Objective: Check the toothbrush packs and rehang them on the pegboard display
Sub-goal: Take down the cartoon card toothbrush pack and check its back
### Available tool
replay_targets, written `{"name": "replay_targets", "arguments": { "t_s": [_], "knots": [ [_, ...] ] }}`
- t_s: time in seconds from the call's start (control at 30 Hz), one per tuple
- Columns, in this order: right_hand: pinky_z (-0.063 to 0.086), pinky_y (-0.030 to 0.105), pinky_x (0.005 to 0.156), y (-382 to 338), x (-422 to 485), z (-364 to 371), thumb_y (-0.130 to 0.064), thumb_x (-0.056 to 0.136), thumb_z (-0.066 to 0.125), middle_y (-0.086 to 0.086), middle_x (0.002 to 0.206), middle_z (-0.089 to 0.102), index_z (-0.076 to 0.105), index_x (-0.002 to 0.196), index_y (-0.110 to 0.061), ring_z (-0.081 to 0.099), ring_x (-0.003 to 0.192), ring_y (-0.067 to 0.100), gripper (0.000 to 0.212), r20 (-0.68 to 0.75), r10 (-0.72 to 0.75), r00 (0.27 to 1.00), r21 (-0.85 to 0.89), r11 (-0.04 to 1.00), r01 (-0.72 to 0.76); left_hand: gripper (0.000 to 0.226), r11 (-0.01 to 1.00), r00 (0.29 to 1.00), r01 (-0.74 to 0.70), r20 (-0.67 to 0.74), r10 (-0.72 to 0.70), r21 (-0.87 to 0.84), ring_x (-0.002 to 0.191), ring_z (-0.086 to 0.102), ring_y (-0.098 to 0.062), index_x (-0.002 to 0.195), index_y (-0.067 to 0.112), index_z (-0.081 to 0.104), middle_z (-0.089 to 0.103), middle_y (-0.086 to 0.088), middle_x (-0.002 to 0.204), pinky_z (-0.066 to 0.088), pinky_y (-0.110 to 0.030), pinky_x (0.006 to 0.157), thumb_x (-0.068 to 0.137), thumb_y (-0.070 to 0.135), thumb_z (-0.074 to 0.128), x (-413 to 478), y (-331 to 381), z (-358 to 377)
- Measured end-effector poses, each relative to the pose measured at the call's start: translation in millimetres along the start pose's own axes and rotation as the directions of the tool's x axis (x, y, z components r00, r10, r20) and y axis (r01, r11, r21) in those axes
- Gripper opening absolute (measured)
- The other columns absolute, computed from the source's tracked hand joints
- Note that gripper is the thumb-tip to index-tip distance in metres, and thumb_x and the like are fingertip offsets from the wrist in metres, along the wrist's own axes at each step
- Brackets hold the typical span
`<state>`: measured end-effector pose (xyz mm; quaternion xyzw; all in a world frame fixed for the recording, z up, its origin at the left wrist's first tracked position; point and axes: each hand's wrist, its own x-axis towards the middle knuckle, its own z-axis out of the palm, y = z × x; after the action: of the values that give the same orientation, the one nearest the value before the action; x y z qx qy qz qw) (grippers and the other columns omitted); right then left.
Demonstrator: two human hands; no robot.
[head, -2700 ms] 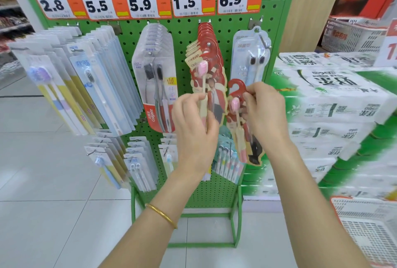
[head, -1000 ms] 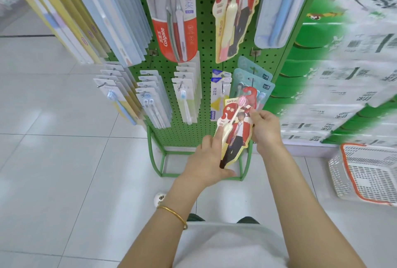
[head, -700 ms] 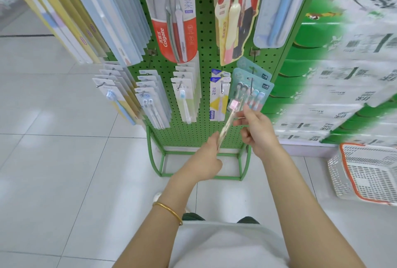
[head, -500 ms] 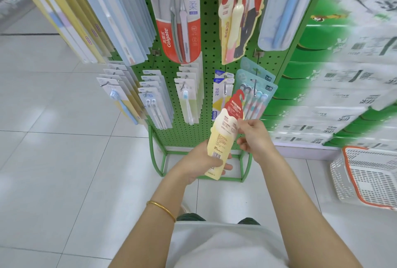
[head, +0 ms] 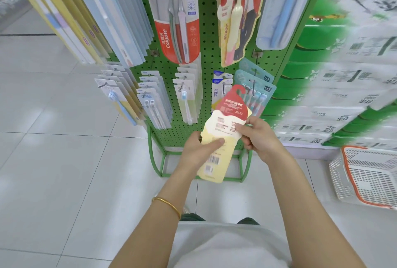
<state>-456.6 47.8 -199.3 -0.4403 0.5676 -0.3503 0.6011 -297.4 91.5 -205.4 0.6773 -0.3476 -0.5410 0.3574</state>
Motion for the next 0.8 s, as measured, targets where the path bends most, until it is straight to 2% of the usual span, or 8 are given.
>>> {"name": "replay_targets", "arguments": {
  "t_s": [0.2, 0.33, 0.47, 0.53, 0.6, 0.7, 0.77, 0.8],
  "knots": [
    [0.029, 0.02, 0.041, -4.8, -4.9, -1.7, -0.007, 0.094, 0.055, -0.007, 0.047, 0.047, 0.057, 0.098, -0.011, 0.034, 0.042, 0.01, 0.006, 0.222, -0.048, 0.974, -0.113, 0.991, 0.075, 0.034, 0.978, 0.979, -0.192, -0.06, 0.197, 0.078, 0.086, 0.063, -0.013, 0.104, 0.018, 0.051, 0.061, 0.007, 0.093, 0.053, -0.029, 0.073, 0.081, 0.027, 0.074, 10.0, 28.4, 1.0],
    [0.034, 0.021, 0.044, -11.9, -6.9, -6.5, -0.008, 0.094, 0.056, -0.002, 0.057, 0.054, 0.056, 0.105, -0.011, 0.04, 0.046, 0.011, 0.011, 0.259, -0.088, 0.962, -0.151, 0.98, 0.13, 0.036, 0.962, 0.962, -0.268, -0.045, 0.271, 0.056, 0.082, 0.063, -0.009, 0.109, 0.02, 0.046, 0.058, 0.007, 0.094, 0.055, -0.028, 0.07, 0.085, 0.025, 0.072, 12.4, 46.4, 1.5],
    [0.039, 0.022, 0.047, -13.8, -7.5, -10.3, -0.009, 0.092, 0.059, 0.005, 0.071, 0.06, 0.059, 0.108, -0.011, 0.047, 0.049, 0.01, 0.016, 0.293, -0.087, 0.952, -0.204, 0.967, 0.152, 0.019, 0.947, 0.946, -0.32, -0.046, 0.321, 0.023, 0.079, 0.061, -0.006, 0.107, 0.018, 0.05, 0.059, 0.007, 0.092, 0.052, -0.022, 0.066, 0.092, 0.022, 0.061, 14.1, 59.6, 2.7],
    [0.041, 0.02, 0.047, -14.1, -7.9, -10.8, -0.008, 0.091, 0.06, 0.001, 0.071, 0.062, 0.06, 0.105, -0.014, 0.051, 0.052, 0.008, 0.015, 0.304, -0.095, 0.948, -0.187, 0.97, 0.157, 0.008, 0.94, 0.94, -0.339, -0.025, 0.34, 0.027, 0.077, 0.061, -0.01, 0.099, 0.017, 0.055, 0.062, 0.005, 0.088, 0.051, -0.022, 0.065, 0.095, 0.023, 0.057, 15.0, 64.4, 2.8],
    [0.043, 0.018, 0.049, -13.9, -7.3, -12.4, -0.006, 0.09, 0.061, -0.005, 0.072, 0.065, 0.06, 0.102, -0.015, 0.056, 0.058, 0.008, 0.015, 0.313, -0.11, 0.943, -0.157, 0.974, 0.165, 0.008, 0.936, 0.936, -0.351, -0.002, 0.351, 0.015, 0.077, 0.062, -0.012, 0.093, 0.019, 0.058, 0.064, 0.002, 0.088, 0.052, -0.025, 0.066, 0.097, 0.025, 0.054, 14.2, 68.3, 3.3],
    [0.05, 0.021, 0.062, -15.3, -7.2, -16.1, -0.009, 0.09, 0.061, -0.002, 0.09, 0.069, 0.06, 0.106, -0.006, 0.063, 0.078, 0.01, 0.016, 0.319, -0.131, 0.939, -0.087, 0.982, 0.167, 0.011, 0.936, 0.936, -0.35, 0.033, 0.351, -0.044, 0.083, 0.064, -0.015, 0.098, 0.017, 0.06, 0.068, -0.002, 0.094, 0.054, -0.033, 0.076, 0.098, 0.024, 0.052, 12.8, 74.3, 3.9],
    [0.053, 0.025, 0.069, -15.9, -6.6, -17.4, -0.025, 0.09, 0.059, 0.003, 0.096, 0.069, 0.059, 0.102, -0.005, 0.064, 0.086, 0.015, 0.023, 0.329, -0.121, 0.937, 0.003, 0.992, 0.127, 0.014, 0.937, 0.938, -0.338, 0.049, 0.343, -0.091, 0.086, 0.065, -0.016, 0.104, 0.014, 0.06, 0.068, -0.003, 0.097, 0.053, -0.035, 0.079, 0.098, 0.024, 0.051, 13.6, 77.9, 4.5],
    [0.052, 0.026, 0.07, -17.2, -6.3, -16.7, -0.038, 0.088, 0.055, 0.003, 0.094, 0.069, 0.059, 0.102, -0.006, 0.063, 0.086, 0.016, 0.035, 0.34, -0.098, 0.935, 0.058, 0.995, 0.083, 0.015, 0.938, 0.94, -0.328, 0.056, 0.336, -0.114, 0.087, 0.065, -0.016, 0.106, 0.014, 0.059, 0.068, -0.004, 0.099, 0.053, -0.034, 0.08, 0.098, 0.024, 0.051, 14.0, 79.9, 4.9]
  ]
}}
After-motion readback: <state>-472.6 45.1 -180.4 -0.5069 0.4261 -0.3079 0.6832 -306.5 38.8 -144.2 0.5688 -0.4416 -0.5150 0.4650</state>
